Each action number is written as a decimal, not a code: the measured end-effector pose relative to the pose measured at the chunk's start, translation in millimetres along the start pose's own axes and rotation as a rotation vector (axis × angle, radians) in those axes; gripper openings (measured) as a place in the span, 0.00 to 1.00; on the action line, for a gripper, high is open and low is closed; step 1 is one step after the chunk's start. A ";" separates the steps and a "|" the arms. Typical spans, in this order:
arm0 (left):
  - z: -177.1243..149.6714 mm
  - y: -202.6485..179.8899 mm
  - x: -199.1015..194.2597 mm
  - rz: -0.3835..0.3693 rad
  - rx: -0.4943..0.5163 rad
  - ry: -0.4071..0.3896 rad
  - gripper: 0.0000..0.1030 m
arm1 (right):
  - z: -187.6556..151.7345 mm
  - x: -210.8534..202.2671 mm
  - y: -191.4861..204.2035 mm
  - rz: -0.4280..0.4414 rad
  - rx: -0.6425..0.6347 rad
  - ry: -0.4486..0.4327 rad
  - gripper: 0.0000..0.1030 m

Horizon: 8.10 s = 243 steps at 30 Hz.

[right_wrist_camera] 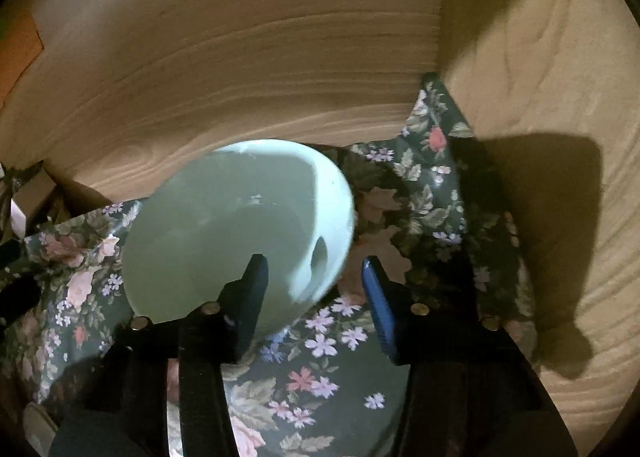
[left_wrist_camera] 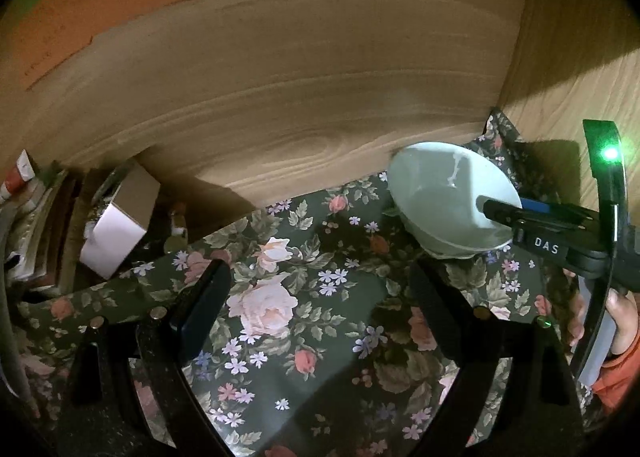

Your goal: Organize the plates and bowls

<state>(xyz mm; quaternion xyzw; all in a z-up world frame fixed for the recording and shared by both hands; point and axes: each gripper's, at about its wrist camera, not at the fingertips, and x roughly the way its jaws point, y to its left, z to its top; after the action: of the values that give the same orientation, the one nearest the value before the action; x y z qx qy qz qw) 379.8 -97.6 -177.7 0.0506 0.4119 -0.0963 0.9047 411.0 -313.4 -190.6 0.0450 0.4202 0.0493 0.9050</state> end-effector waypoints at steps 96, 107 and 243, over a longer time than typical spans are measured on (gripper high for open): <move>-126.1 85.0 -200.7 0.061 -0.240 -0.010 0.22 | -107.7 -183.0 207.3 0.424 -0.306 -0.135 0.24; -167.5 132.1 -223.9 0.127 -0.312 -0.004 0.22 | -129.0 -177.4 264.0 0.502 -0.372 -0.094 0.24; -244.6 172.2 -210.2 0.097 -0.505 0.029 0.37 | -169.5 -122.4 302.5 0.552 -0.390 0.110 0.35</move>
<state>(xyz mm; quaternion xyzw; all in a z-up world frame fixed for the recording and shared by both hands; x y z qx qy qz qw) 102.1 140.1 -177.2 -0.1559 0.4331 0.0537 0.8862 187.2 -22.3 -169.8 -0.0198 0.4230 0.3741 0.8250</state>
